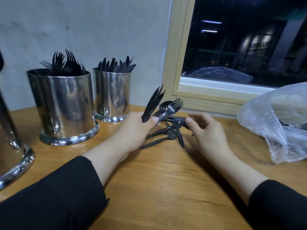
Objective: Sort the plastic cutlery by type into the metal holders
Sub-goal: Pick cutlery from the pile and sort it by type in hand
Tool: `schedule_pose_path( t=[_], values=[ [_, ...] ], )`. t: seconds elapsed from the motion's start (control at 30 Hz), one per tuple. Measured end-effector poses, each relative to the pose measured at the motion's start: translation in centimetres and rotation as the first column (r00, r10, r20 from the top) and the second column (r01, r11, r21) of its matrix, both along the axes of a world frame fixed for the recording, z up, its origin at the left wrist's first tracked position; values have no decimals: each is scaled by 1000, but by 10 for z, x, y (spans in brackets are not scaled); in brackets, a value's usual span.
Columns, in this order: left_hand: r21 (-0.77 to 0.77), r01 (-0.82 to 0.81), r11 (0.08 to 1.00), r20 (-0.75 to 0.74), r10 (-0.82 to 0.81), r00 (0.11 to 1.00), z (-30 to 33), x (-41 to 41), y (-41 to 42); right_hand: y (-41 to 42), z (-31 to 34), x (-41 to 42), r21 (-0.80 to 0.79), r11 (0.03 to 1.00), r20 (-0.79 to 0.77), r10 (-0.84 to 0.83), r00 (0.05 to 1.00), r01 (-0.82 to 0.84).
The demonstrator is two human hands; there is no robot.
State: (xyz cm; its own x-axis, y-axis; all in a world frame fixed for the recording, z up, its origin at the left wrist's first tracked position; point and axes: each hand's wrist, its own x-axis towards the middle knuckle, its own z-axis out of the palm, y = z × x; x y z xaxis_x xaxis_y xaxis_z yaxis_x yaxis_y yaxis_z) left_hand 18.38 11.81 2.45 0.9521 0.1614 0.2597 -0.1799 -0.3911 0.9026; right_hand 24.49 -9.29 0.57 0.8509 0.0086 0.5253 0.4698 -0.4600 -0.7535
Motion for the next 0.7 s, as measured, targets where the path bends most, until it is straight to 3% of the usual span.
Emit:
schedule_pose_path(
  t=[0.1,0.27,0.43,0.6,0.7],
  values=[
    [-33,-85,996,42,86,995,1,2,4,7,-10,10,-436,900,-106,-65,992,12],
    [15,-139,990,50,138,989,0,1,2,18,-10,20,-569,822,-161,-144,976,28],
    [11,-150,989,57,149,987,-2,3,2,17,-10,22,-499,867,-206,-120,971,1],
    [-19,-164,986,73,165,984,-3,3,2,14,-6,18,-226,973,-250,-16,968,-42],
    [-41,-172,984,75,175,982,-2,4,3,18,-2,19,-170,985,-235,-6,972,-35]
  ],
)
